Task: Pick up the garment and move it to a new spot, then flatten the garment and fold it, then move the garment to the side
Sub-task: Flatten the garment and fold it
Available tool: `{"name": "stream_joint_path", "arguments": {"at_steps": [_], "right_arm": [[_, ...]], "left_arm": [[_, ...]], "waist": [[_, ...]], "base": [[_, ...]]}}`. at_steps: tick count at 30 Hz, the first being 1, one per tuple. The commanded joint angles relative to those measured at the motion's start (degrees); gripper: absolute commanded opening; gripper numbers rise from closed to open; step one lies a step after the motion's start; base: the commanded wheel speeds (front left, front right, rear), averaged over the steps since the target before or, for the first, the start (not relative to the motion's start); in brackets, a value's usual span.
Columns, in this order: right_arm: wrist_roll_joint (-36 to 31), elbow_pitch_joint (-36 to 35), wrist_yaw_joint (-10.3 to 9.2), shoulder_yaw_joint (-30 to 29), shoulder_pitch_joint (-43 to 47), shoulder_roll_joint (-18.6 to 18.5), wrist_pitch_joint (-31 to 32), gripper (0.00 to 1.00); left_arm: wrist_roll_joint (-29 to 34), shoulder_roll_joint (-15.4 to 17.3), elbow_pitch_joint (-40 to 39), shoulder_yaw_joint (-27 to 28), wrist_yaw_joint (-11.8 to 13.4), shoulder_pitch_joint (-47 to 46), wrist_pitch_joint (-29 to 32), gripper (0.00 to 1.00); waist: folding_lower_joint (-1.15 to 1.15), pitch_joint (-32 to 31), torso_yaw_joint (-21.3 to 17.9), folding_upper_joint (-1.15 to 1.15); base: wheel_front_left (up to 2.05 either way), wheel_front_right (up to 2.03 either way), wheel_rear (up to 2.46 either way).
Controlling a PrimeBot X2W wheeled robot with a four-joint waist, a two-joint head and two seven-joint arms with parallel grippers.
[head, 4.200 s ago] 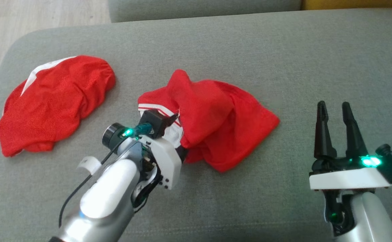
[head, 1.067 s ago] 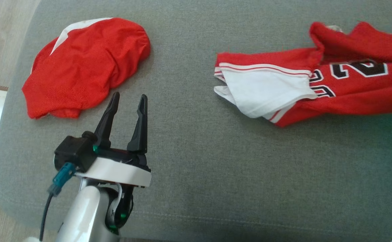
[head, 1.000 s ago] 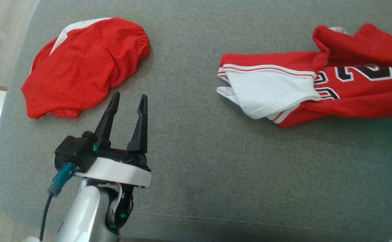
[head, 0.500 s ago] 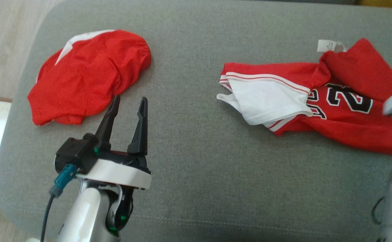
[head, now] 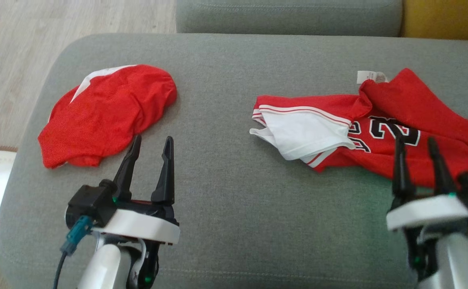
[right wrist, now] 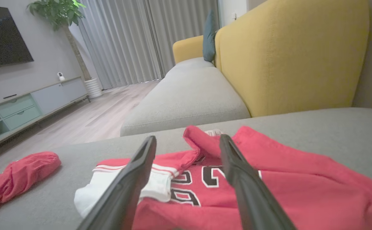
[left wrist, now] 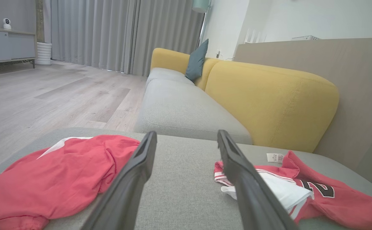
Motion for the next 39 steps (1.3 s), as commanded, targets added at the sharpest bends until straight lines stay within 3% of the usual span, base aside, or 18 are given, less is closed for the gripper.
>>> {"name": "stream_joint_path", "arguments": {"at_steps": [1,8,18,29,37,38,39], "right_arm": [[0.6,-2.5,0.42,2.2,-0.7,-0.2,-1.3,1.0],[2.4,-1.9,0.42,3.3,1.9,-0.2,-3.2,1.0],[3.6,1.5,0.42,3.6,-2.3,-0.2,1.4,1.0],[8.3,16.0,0.42,1.4,-12.7,-0.2,9.4,1.0],[12.1,24.4,0.42,1.8,-18.1,-0.2,11.6,1.0],[12.7,25.1,0.42,2.0,-18.5,-0.2,11.6,0.97],[13.5,25.7,0.42,2.4,-19.0,-0.2,11.6,0.46]], "left_arm": [[0.0,0.1,-2.3,2.0,0.4,-1.4,-0.7,1.0],[0.0,0.1,-2.1,1.8,0.2,-0.9,-0.7,1.0],[-0.5,0.1,-1.6,0.9,0.0,-2.1,-0.7,1.0],[-1.4,0.1,-0.8,-0.6,-0.1,-3.9,-0.7,1.0],[-1.8,0.1,-0.3,-0.9,0.0,-4.5,-0.7,1.0],[-1.8,0.1,-0.2,-0.9,0.0,-4.5,-0.7,1.0],[-1.9,0.1,-0.2,-1.0,0.0,-4.6,-0.7,1.0]], "waist": [[0.0,-0.3,-0.3,0.0],[0.0,-0.2,-0.7,0.0],[0.0,2.5,1.9,0.0],[0.0,5.8,5.9,0.0],[0.0,6.9,7.3,0.0],[0.0,7.0,7.4,0.0],[0.0,7.0,7.5,0.0]], "base": [[0.0,0.0,0.0],[0.0,0.0,0.0],[0.0,0.0,0.0],[0.0,0.0,0.0],[0.0,0.0,0.0],[0.0,0.0,0.0],[0.0,0.0,0.0]]}}
